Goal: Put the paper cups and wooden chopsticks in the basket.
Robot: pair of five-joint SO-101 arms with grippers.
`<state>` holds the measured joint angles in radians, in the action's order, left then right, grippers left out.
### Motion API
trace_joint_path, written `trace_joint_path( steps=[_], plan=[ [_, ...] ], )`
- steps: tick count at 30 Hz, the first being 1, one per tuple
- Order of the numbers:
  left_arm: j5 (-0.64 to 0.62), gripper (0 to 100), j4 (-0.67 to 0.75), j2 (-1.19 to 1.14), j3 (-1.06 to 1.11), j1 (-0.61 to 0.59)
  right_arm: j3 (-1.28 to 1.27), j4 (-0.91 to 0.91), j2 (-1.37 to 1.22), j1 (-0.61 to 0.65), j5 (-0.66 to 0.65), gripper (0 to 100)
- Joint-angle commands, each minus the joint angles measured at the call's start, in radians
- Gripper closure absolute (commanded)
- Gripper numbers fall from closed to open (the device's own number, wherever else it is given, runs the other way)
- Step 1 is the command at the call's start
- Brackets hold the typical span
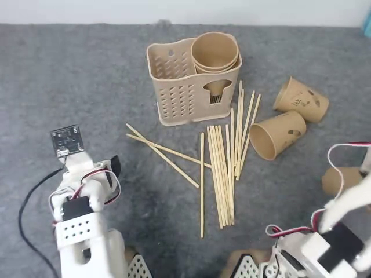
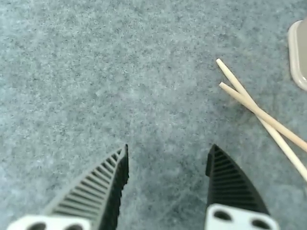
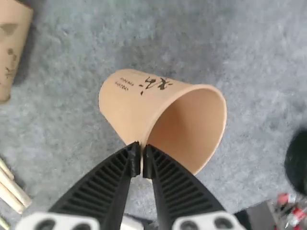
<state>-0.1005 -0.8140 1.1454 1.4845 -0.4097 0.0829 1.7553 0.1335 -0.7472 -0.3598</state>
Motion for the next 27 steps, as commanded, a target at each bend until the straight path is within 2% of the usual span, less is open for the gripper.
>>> trace_joint_path(
  steps=[1, 13, 15, 21, 27],
  plan=[
    [0.012, 75, 0.021, 0.018, -0.002, -0.006, 0.057, 0.042, 0.010, 0.087, -0.017, 99.1],
    [0.012, 75, 0.021, 0.018, -0.002, -0.006, -0.092, 0.039, 0.008, 0.332, -0.011, 98.6],
    [0.012, 75, 0.021, 0.018, -0.002, -0.006, -0.100, 0.041, 0.012, 0.371, -0.009, 95.0],
    [0.012, 75, 0.021, 0.018, -0.002, -0.006, -0.077, 0.041, 0.013, 0.458, 0.035, 76.2],
    [0.012, 75, 0.021, 0.018, -0.002, -0.006, -0.061, 0.042, 0.030, 0.493, 0.040, 73.9]
  ],
)
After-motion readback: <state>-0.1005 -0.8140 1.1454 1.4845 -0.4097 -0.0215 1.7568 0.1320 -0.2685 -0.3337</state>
